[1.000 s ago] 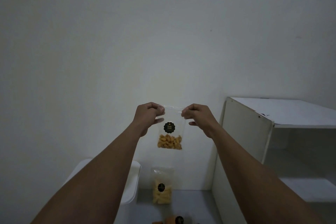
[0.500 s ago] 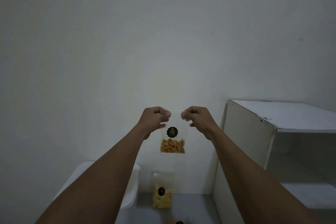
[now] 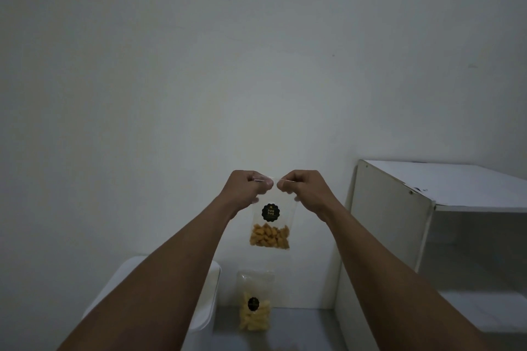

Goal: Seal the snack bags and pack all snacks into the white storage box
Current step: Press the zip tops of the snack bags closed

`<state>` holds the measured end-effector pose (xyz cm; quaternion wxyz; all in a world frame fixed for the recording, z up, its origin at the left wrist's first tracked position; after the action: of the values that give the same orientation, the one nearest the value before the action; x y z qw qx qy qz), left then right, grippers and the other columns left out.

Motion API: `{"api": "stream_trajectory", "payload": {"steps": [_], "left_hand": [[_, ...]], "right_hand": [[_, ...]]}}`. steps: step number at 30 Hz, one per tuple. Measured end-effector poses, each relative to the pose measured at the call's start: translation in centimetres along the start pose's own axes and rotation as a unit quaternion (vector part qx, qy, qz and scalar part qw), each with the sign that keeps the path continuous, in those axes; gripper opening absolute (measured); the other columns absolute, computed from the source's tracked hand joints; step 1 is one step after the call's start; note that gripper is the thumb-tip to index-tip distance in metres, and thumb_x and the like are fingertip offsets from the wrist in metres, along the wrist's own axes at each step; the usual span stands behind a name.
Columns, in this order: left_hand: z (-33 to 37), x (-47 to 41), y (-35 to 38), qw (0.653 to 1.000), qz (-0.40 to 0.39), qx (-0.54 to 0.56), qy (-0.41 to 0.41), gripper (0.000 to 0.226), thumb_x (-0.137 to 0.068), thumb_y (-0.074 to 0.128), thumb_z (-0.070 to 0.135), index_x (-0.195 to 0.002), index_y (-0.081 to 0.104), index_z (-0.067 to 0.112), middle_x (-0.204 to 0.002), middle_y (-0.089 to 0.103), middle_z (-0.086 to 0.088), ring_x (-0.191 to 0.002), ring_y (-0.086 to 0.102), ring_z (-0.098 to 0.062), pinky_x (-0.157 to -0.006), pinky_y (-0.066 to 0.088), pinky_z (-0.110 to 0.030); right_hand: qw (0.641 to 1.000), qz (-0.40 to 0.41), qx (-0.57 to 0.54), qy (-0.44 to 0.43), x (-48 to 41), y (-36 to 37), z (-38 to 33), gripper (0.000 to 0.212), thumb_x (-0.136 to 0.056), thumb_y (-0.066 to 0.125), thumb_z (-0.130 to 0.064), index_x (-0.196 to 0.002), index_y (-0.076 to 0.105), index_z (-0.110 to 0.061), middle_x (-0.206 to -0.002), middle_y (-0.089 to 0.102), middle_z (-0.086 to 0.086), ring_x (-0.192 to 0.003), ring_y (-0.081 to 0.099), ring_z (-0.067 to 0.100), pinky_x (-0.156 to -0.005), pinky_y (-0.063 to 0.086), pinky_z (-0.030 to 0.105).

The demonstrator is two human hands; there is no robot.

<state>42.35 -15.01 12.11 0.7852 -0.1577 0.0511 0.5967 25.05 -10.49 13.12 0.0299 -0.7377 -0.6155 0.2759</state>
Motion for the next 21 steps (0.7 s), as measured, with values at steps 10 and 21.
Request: {"api": "stream_trajectory", "payload": {"steps": [10, 21], "left_hand": [[-0.7, 0.0, -1.8, 0.997, 0.031, 0.065, -0.006, 0.016, -0.084, 0.075, 0.017, -0.091, 0.074, 0.003, -0.097, 0.075, -0.009, -0.089, 0.071, -0.018, -0.081, 0.060, -0.035], [-1.3, -0.7, -2.1, 0.998, 0.027, 0.046, -0.014, 0.012, -0.084, 0.074, 0.011, -0.086, 0.071, 0.000, -0.101, 0.073, -0.005, -0.096, 0.069, -0.021, -0.085, 0.059, -0.038]], "right_hand": [[0.997, 0.036, -0.065, 0.008, 0.0, -0.1, 0.8, 0.010, -0.085, 0.072, -0.010, -0.076, 0.071, -0.005, -0.075, 0.072, 0.007, -0.068, 0.057, 0.015, -0.070, 0.050, 0.029], [1.000, 0.000, 0.005, -0.002, -0.4, 0.5, 0.5, 0.010, -0.085, 0.071, -0.018, -0.084, 0.074, -0.008, -0.085, 0.073, 0.007, -0.073, 0.059, 0.010, -0.066, 0.047, 0.024]]}}
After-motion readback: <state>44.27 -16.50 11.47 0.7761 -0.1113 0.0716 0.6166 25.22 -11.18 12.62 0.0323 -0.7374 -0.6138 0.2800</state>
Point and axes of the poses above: each hand's wrist, its own x-axis away from the middle knuckle, its own y-axis out of the palm, z = x × y, the point moved 2 cm from there along -x, towards the middle knuckle
